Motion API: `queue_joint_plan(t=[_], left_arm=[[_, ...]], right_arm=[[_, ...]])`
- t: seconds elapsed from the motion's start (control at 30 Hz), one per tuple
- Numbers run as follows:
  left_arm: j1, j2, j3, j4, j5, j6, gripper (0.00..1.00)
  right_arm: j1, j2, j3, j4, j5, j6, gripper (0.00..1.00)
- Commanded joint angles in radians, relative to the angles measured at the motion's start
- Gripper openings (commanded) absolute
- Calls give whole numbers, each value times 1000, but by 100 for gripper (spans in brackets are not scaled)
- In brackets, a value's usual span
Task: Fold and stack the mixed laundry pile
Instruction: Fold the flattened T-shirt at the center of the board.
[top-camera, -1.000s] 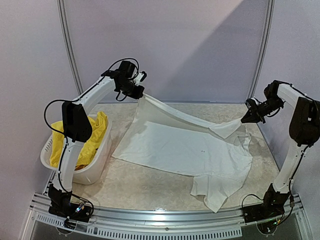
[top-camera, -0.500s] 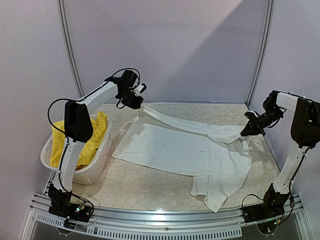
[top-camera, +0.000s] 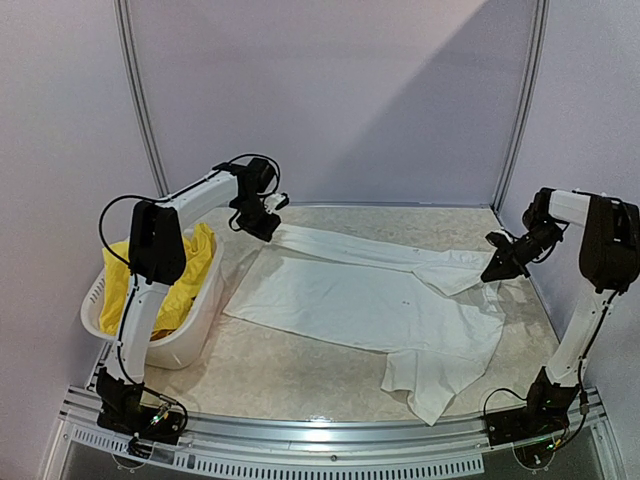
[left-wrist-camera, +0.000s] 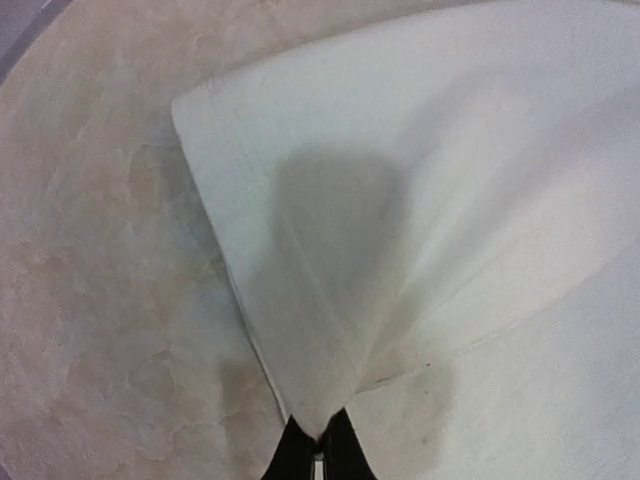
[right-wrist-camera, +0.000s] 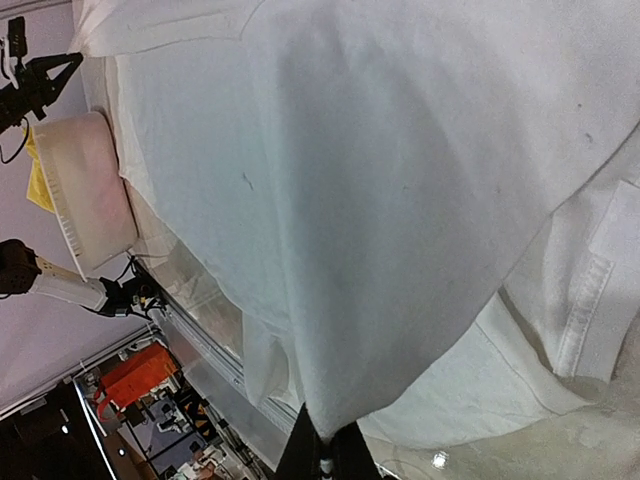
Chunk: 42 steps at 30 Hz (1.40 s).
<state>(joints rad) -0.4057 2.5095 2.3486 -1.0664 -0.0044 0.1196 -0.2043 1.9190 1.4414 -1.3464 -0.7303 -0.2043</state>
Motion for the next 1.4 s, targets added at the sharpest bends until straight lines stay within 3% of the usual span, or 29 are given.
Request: queue_joint_plan(t=[0.0,0.2,0.6,0.77,0.93,1.07,1.23,1.37], left_arm=[[6,-33,-14,-42,-114,50,0],[-1,-60,-7,8,-222,107,0],[-23,-62,-118,-97,-188,90,0],[-22,-55,-128,-126,-227,75,1],[-22,-45,-58,-131,-268,42,24],[-35,-97,-44,-121,-297,15,41],[-65,-204,-119,-87,-297,-16,48],[-99,-258,-206,-93,-196,-63,49]], right_arm=[[-5,51,-7,-56,25,-42,0],[4,74,-6,-68,37,-72,0],[42,83,14,-114,88,-150,2],[57,93,23,-148,145,-199,10],[52,127,140,-300,135,-302,22],[22,98,263,-287,209,-308,32],[15,90,278,-98,322,-206,33],[15,102,216,1,335,-164,34]])
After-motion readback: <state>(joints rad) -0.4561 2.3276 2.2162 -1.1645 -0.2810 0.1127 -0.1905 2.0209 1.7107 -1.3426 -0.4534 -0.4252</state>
